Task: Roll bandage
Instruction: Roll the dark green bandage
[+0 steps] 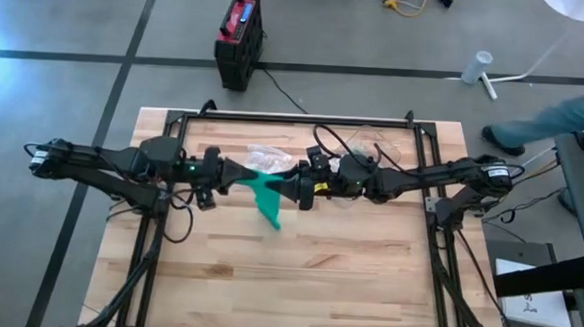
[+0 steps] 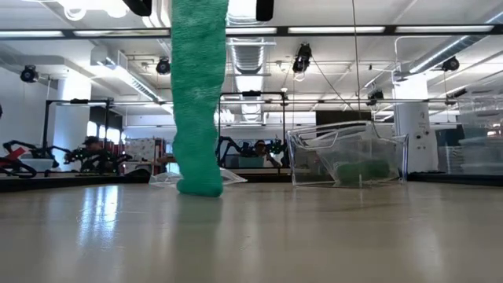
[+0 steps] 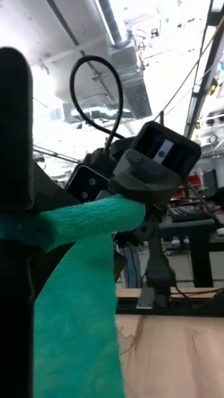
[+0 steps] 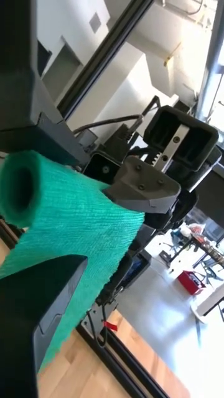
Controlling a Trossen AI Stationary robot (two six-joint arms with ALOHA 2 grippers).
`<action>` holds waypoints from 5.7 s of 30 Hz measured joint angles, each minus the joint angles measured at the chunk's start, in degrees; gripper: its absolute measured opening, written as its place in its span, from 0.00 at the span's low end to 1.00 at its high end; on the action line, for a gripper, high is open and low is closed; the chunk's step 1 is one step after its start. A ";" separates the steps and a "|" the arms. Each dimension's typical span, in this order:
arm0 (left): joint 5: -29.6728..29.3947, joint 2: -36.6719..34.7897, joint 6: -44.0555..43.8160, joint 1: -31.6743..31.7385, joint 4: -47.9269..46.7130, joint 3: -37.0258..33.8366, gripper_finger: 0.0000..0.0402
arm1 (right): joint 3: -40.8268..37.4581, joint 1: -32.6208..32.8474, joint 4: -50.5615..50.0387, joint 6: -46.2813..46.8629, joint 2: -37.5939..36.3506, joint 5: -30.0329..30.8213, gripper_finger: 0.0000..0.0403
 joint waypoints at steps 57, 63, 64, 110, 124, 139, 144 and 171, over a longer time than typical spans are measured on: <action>6.39 3.45 -4.17 1.00 -23.63 14.66 0.01 | 0.24 1.88 1.33 -9.37 0.00 -2.17 0.64; 6.43 6.73 -4.07 1.00 -27.91 19.71 0.01 | 0.24 1.88 2.66 -12.77 0.00 -2.09 0.70; 6.43 7.35 -3.53 1.00 -28.00 20.62 0.01 | 0.24 1.88 3.06 -12.71 0.00 -2.11 0.71; 2.85 10.51 -1.70 1.00 -32.02 29.77 0.02 | 0.17 3.39 2.06 -30.29 -0.02 1.12 0.34; 2.87 9.95 -1.66 0.96 -32.73 28.96 0.01 | 1.49 4.57 -1.68 -29.82 -0.02 -4.83 0.01; 0.07 9.62 -1.51 0.96 -29.13 24.57 0.00 | 3.10 5.14 -1.95 -33.20 -0.13 -10.03 0.01; -0.69 8.91 -1.73 0.72 -26.00 22.89 0.00 | 3.10 5.16 -1.83 -32.49 -0.13 -10.51 0.07; -9.04 11.82 23.88 0.40 -12.32 20.43 0.01 | -10.20 1.72 -31.09 -41.99 -22.62 -3.85 0.58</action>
